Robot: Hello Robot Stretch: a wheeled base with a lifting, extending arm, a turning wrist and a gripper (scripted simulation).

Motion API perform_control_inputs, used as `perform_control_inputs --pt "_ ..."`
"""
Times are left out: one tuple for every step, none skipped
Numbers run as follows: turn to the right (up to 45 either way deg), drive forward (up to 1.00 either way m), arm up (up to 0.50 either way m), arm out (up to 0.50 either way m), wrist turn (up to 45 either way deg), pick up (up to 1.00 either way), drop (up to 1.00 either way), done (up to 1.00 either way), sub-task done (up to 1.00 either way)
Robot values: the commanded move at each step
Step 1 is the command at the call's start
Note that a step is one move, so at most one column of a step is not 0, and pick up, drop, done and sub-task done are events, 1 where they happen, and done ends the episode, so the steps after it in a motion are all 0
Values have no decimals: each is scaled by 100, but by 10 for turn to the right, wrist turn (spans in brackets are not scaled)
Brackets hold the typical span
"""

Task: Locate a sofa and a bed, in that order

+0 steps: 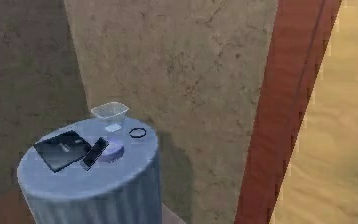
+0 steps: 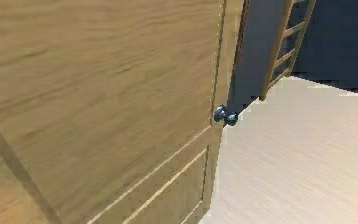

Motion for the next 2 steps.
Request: perform_control_inputs --pt "-450 0 0 0 0 0 0 0 0" --pt "-390 0 0 0 0 0 0 0 0"
